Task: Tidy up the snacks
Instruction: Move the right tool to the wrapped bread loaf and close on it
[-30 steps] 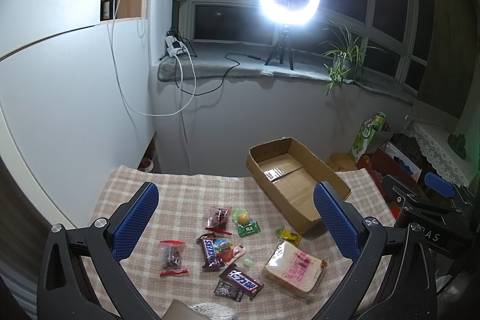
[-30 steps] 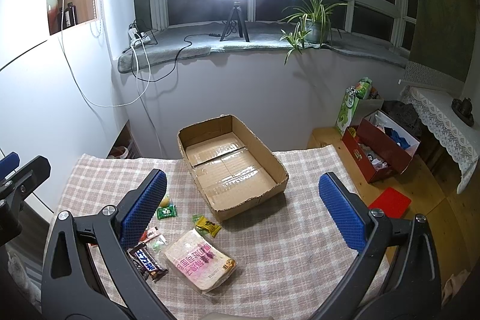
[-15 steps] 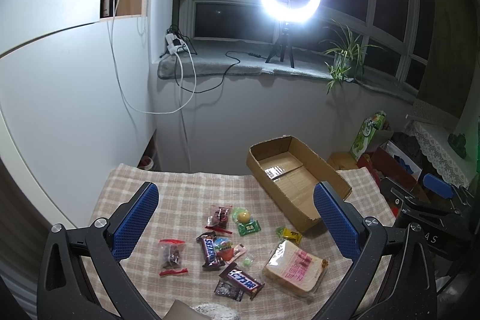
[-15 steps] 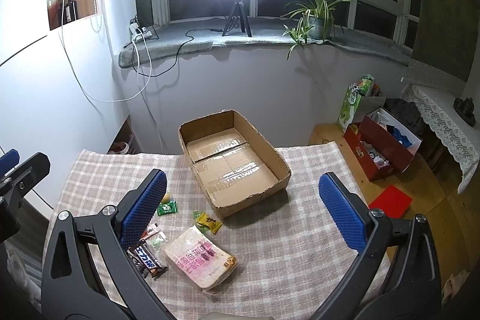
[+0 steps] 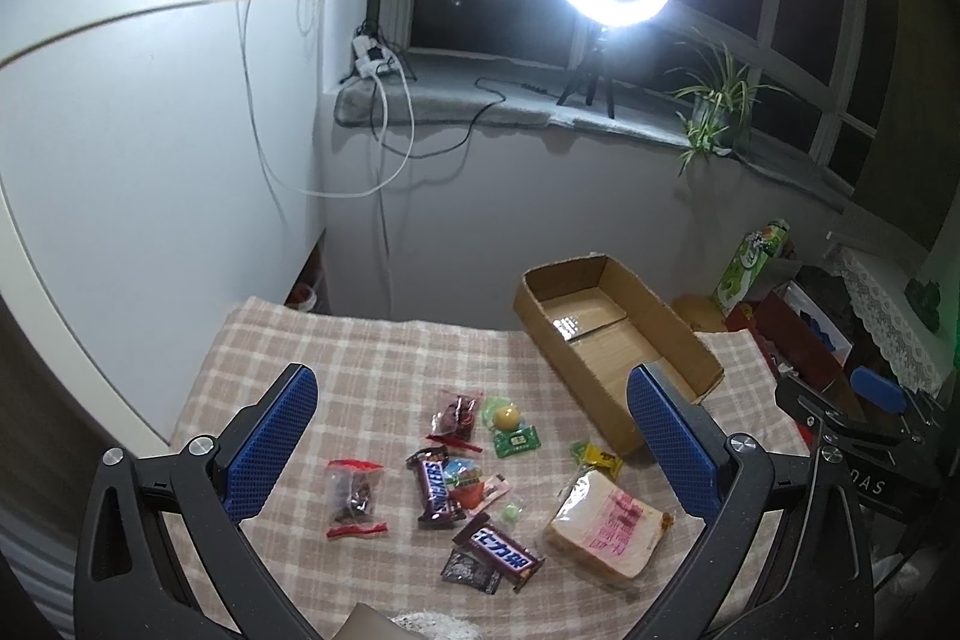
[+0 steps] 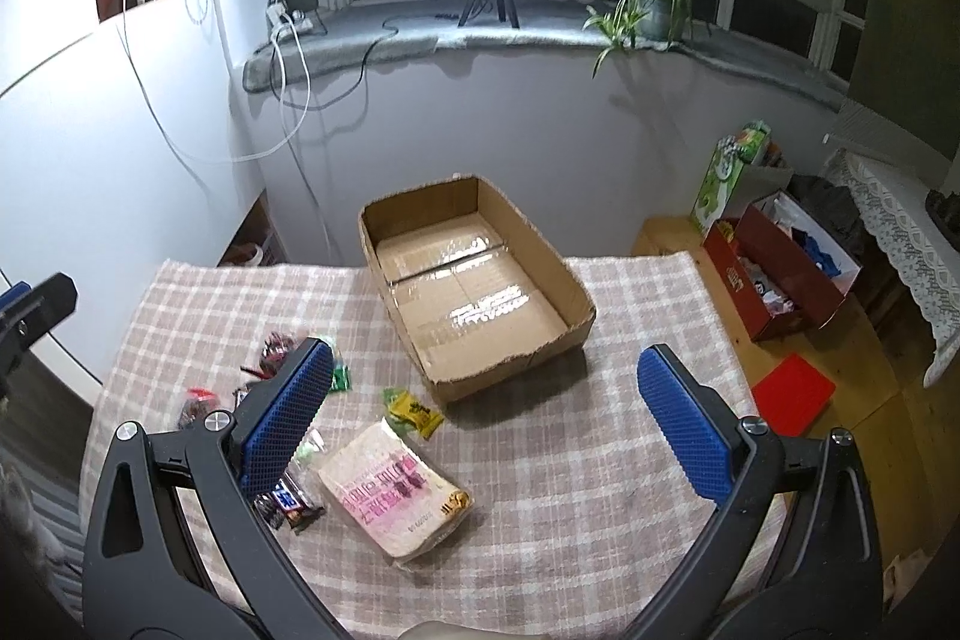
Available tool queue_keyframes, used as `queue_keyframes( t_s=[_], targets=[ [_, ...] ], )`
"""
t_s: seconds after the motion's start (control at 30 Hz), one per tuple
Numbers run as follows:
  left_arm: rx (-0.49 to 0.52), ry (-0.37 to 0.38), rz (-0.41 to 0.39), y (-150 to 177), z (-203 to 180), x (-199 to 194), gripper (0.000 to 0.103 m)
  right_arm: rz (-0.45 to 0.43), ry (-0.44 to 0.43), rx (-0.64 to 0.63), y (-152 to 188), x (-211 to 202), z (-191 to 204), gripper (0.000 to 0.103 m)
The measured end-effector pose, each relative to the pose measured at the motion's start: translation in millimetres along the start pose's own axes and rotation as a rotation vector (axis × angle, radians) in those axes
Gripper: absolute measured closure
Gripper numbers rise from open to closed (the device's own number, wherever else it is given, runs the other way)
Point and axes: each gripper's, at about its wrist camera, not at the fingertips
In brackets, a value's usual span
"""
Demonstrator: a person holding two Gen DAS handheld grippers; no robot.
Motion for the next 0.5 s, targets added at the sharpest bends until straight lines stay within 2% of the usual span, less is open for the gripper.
queue_keyframes(
  t_s=[0.27,0.5],
  targets=[
    [-0.033,0.049,0.095,7.5,10.5,20.1,0.001,0.107,-0.015,0.007,13.7,25.1,-10.4,0.000],
    [-0.094,0.144,0.207,20.3,17.3,47.2,0.001,0.253,-0.067,0.090,35.2,56.5,-28.3,0.000]
  ],
)
Point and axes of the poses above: each gripper's, at about its wrist camera, not at the fingertips, and x roughly the way its jaws point, z to its left, y to its underside, and after that the axes turned 8 degrees about x, right-handed
